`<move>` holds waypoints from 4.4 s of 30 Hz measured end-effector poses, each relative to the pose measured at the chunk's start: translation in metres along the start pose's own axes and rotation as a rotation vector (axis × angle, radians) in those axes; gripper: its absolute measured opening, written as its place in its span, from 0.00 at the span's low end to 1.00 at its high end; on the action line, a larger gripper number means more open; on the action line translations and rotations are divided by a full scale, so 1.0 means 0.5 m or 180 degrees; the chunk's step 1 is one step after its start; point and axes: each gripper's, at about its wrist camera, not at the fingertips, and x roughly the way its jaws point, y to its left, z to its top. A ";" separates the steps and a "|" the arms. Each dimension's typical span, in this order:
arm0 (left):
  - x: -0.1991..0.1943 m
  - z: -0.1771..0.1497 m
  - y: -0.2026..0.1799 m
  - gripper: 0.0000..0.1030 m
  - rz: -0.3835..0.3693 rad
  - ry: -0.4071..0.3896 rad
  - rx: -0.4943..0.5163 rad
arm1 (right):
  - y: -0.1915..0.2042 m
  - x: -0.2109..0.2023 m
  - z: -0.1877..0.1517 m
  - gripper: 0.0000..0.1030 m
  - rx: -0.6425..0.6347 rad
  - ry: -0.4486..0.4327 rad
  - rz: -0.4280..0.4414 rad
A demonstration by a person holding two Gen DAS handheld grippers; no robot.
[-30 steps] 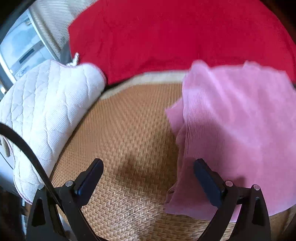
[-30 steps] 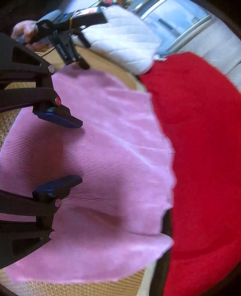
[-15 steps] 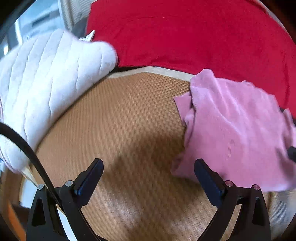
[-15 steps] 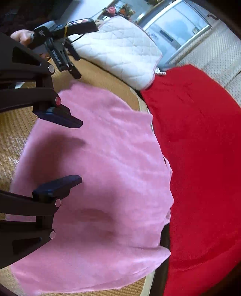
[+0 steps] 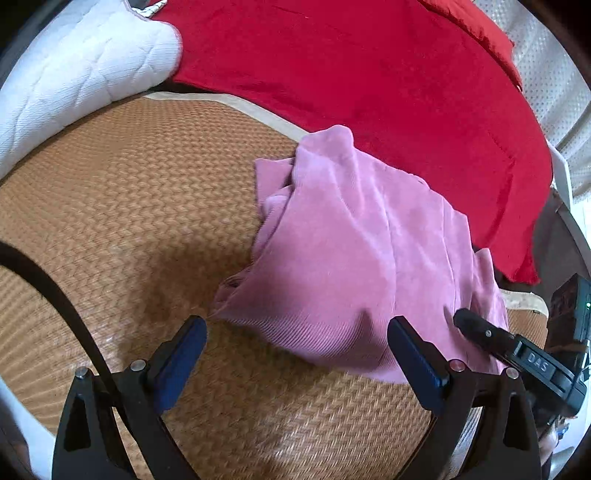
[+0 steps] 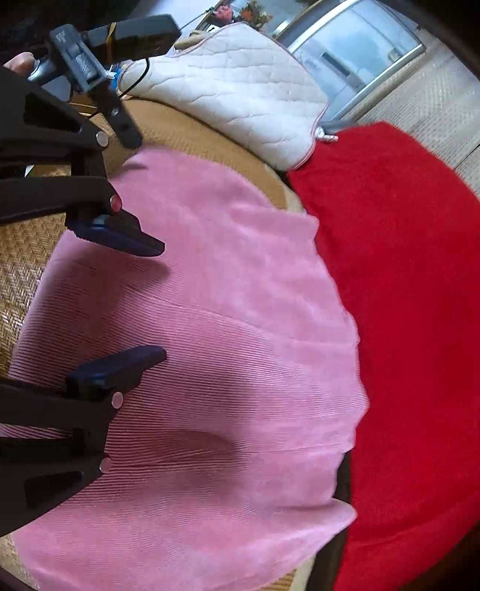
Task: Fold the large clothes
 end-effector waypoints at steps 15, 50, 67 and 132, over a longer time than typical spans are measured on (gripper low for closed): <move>0.066 0.028 -0.015 0.89 -0.0292 -0.0177 -0.0187 | -0.120 -0.002 0.017 0.27 0.0661 0.0286 0.0690; 0.108 0.052 -0.038 0.31 -0.0523 -0.0221 -0.0173 | -0.135 -0.026 -0.001 0.27 0.0644 0.0342 0.0834; 0.036 0.073 -0.073 0.22 -0.0603 -0.0578 0.0016 | -0.179 -0.043 -0.010 0.30 0.0640 0.0231 0.0476; 0.044 -0.131 -0.351 0.04 -0.0880 0.0036 0.2068 | -0.283 -0.071 0.107 0.82 0.1316 0.0196 0.1622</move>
